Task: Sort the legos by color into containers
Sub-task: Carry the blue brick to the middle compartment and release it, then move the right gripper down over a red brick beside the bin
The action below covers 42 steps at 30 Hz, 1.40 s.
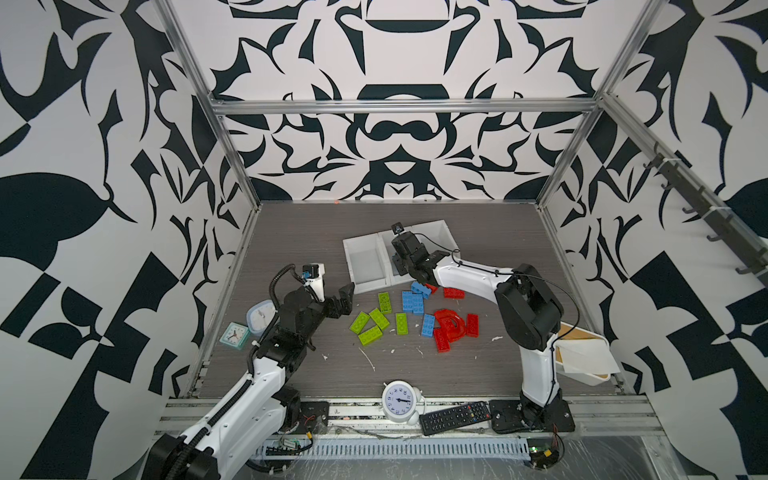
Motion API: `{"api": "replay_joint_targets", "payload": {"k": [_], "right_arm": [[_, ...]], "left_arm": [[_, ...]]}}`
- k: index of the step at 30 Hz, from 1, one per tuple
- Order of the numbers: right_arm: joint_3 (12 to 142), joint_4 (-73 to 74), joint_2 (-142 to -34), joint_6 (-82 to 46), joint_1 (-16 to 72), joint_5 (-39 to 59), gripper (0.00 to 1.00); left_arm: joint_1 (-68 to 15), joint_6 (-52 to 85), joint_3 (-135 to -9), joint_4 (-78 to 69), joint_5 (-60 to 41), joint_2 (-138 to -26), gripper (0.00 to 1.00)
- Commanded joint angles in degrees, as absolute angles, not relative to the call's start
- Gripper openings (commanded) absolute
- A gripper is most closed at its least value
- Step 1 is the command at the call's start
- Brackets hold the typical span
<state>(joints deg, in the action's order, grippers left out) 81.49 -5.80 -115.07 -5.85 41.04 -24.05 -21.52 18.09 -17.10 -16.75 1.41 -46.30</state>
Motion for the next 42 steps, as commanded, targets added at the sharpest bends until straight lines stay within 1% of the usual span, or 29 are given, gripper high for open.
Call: {"api": "replay_joint_targets", "payload": {"k": [1,2,4,7,11,16,19,22,24,26,28,29,30,32,36,42], "right_arm": [[83.7,-5.6,-113.8,-5.8,40.7,-25.1,0.39],[83.5,-5.6,-113.6,-6.0,40.7,-24.8,0.47],[83.4,-6.0,-113.2,-6.4,40.7,-24.6,0.57],[83.2,-6.7,-112.4,-6.8,40.7,-24.0,0.64],[82.2,-8.5,-109.6,-7.3,40.7,-22.2,0.65],[75.6,-9.9,-100.1,-8.6,40.8,-16.4,0.64],[71.4,-13.9,-93.8,-9.0,40.6,-13.3,0.63],[67.7,-19.6,-88.4,-8.1,40.6,-12.0,0.63],[65.2,-22.0,-85.4,-7.3,40.5,-12.8,0.63],[63.2,-24.3,-83.2,-6.5,39.7,-14.6,0.65],[61.0,-26.2,-81.3,-6.3,37.4,-15.0,0.67],[58.5,-26.6,-79.7,-6.7,33.8,-12.7,0.70],[56.2,-26.0,-78.3,-9.2,29.1,-7.1,0.72],[54.5,-24.4,-77.8,-10.8,27.7,-6.4,0.75],[51.9,-20.8,-78.4,-14.1,26.7,-8.3,0.82],[49.9,-14.8,-82.5,-17.0,25.8,-5.7,0.86]], "left_arm": [[-21.6,18.5,-17.0,-17.0,1.0,-46.0,1.00],[-21.6,18.5,-17.0,-17.0,1.0,-46.0,1.00],[-21.6,18.5,-17.0,-17.2,1.0,-46.1,1.00],[-21.6,18.5,-17.0,-17.3,0.8,-46.4,1.00],[-21.6,18.5,-17.1,-17.2,0.8,-46.2,1.00],[-21.6,18.5,-16.8,-17.4,0.7,-45.9,1.00],[-21.6,18.5,-17.0,-17.7,0.4,-46.5,0.99],[-21.6,18.5,-17.1,-17.8,0.0,-46.9,0.99],[-21.6,18.5,-17.1,-17.8,0.0,-46.9,0.99],[-21.6,18.5,-17.1,-17.9,-0.1,-46.8,1.00],[-21.6,18.5,-17.1,-17.9,-0.3,-46.7,1.00],[-21.6,18.5,-17.1,-17.9,-0.2,-46.7,1.00],[-21.6,18.5,-17.0,-17.9,0.0,-46.6,0.99],[-21.6,18.4,-17.1,-17.7,0.1,-46.7,1.00],[-21.6,18.3,-17.1,-17.4,0.4,-46.4,1.00],[-21.6,18.4,-17.0,-17.4,0.5,-46.2,1.00]]}}
